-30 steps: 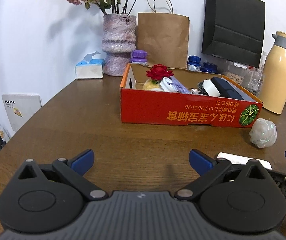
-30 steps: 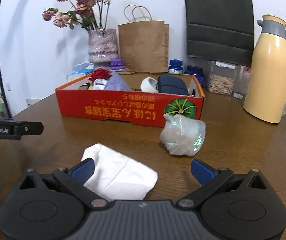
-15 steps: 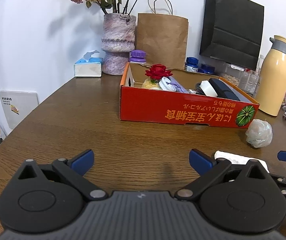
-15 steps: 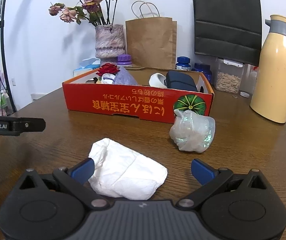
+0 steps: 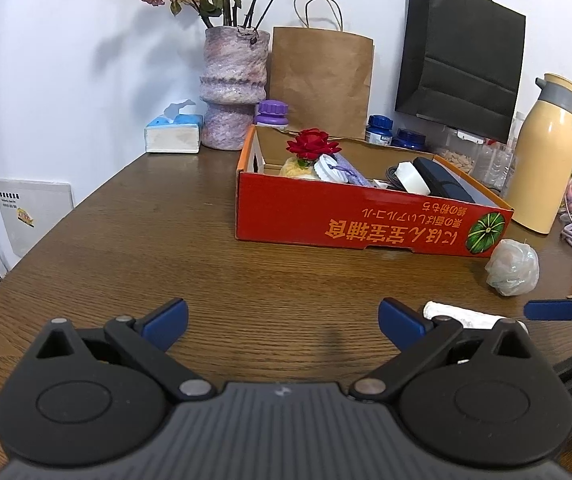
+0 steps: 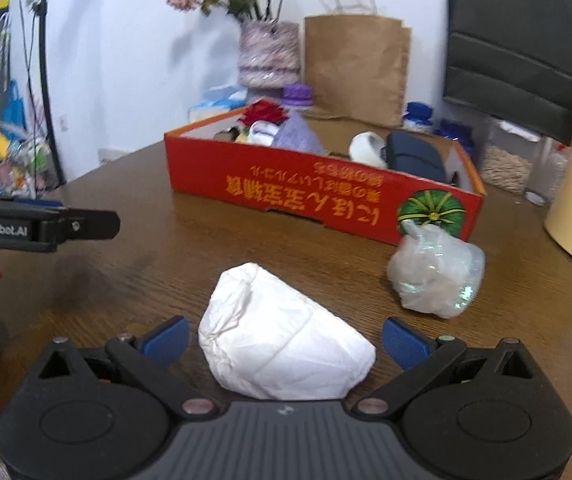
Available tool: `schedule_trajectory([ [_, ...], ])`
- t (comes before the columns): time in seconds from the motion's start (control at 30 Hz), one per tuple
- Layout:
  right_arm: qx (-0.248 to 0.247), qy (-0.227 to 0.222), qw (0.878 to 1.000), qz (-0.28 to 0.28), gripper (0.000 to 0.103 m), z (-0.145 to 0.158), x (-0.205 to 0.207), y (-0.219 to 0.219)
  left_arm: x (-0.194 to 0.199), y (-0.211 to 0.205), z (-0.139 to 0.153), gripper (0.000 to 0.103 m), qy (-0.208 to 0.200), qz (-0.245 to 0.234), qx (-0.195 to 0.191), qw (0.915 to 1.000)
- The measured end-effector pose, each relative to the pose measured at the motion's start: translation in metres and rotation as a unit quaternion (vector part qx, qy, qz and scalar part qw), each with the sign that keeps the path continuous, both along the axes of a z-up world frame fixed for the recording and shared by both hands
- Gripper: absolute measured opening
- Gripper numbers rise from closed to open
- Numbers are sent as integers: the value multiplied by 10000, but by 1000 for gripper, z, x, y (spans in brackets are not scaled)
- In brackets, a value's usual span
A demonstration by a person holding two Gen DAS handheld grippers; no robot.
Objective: Flip cup upright
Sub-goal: 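Grasp the white cloth with the right tool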
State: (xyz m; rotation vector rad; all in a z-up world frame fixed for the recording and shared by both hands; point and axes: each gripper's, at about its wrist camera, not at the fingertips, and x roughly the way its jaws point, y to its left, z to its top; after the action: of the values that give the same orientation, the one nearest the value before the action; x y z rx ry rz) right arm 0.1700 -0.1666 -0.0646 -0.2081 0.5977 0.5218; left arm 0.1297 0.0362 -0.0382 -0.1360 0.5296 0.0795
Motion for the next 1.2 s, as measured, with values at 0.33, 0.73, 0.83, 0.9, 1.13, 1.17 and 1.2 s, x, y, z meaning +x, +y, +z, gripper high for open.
schedule_trajectory([
  [0.33, 29, 314, 9993, 213, 103, -12, 25, 5, 0, 0, 0, 103, 12, -17, -25, 10000],
  [0.73, 145, 202, 9993, 295, 85, -10, 14, -1, 0, -2, -1, 103, 62, -5, -38, 10000],
  [0.83, 161, 181, 9993, 275, 80, -10, 13, -3, 1, -1, -2, 103, 67, 3, -36, 10000],
  [0.9, 167, 173, 9993, 285, 78, -9, 12, -4, 1, -1, -2, 103, 72, 13, -31, 10000],
  [1.13, 203, 122, 9991, 345, 62, -9, 8, -4, 3, -1, -2, 103, 85, 19, -28, 10000],
  [1.17, 208, 115, 9992, 335, 61, -9, 8, -4, 3, -1, -2, 103, 86, 18, -29, 10000],
  [1.2, 214, 110, 9992, 324, 59, -8, 8, -4, 2, -1, -2, 103, 86, 18, -29, 10000],
])
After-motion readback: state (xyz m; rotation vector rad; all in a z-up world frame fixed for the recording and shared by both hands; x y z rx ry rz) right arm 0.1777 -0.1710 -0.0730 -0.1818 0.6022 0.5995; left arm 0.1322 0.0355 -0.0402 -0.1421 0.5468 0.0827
